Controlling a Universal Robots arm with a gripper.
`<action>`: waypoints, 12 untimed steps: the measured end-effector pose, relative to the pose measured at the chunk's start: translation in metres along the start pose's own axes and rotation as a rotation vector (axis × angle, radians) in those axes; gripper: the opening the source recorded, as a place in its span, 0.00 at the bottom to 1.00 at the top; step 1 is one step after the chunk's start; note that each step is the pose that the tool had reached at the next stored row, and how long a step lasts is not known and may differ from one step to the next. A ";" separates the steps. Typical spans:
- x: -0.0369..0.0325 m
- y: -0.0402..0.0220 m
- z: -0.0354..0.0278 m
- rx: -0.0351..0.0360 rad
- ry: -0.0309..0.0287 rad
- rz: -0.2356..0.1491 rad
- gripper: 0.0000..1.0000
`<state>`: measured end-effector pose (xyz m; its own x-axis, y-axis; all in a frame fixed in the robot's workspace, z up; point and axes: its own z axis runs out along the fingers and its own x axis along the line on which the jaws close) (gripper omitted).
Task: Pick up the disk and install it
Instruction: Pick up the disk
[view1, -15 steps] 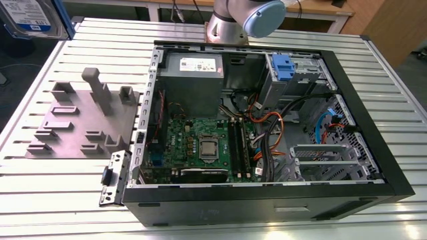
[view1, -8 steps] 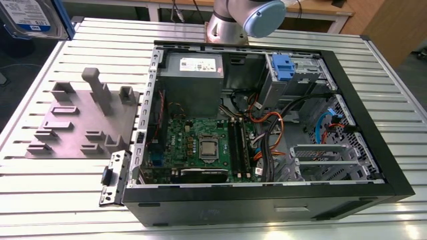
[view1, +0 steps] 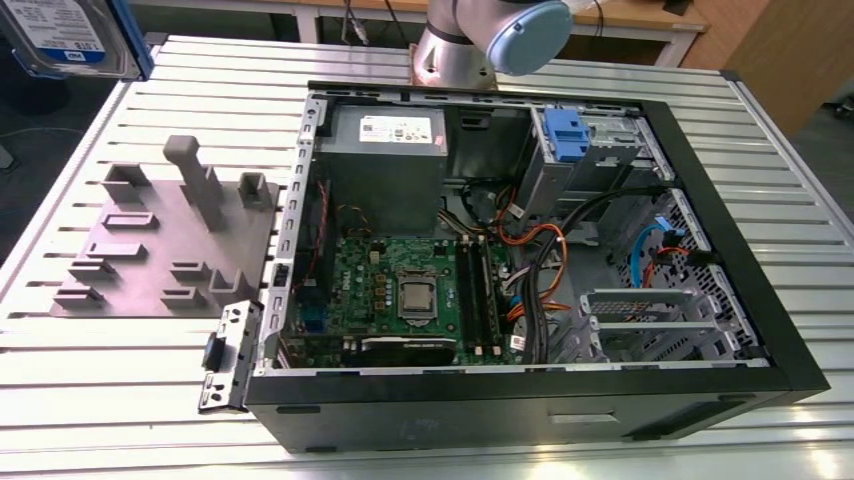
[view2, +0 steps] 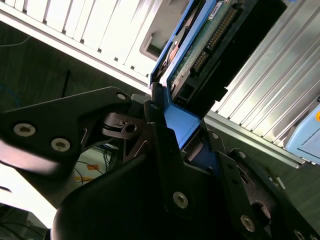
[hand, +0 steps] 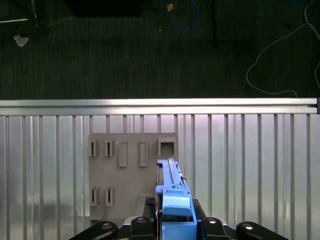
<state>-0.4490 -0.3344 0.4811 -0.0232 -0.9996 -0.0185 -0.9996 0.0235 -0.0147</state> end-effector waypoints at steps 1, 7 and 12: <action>0.0000 -0.0015 0.0000 0.0000 0.0000 0.000 0.36; -0.0001 -0.0062 0.0001 -0.0001 0.0008 0.000 0.36; -0.0002 -0.0063 -0.0028 0.0002 0.0075 0.000 0.36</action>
<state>-0.4428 -0.3344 0.4840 -0.0233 -0.9997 -0.0110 -0.9996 0.0234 -0.0149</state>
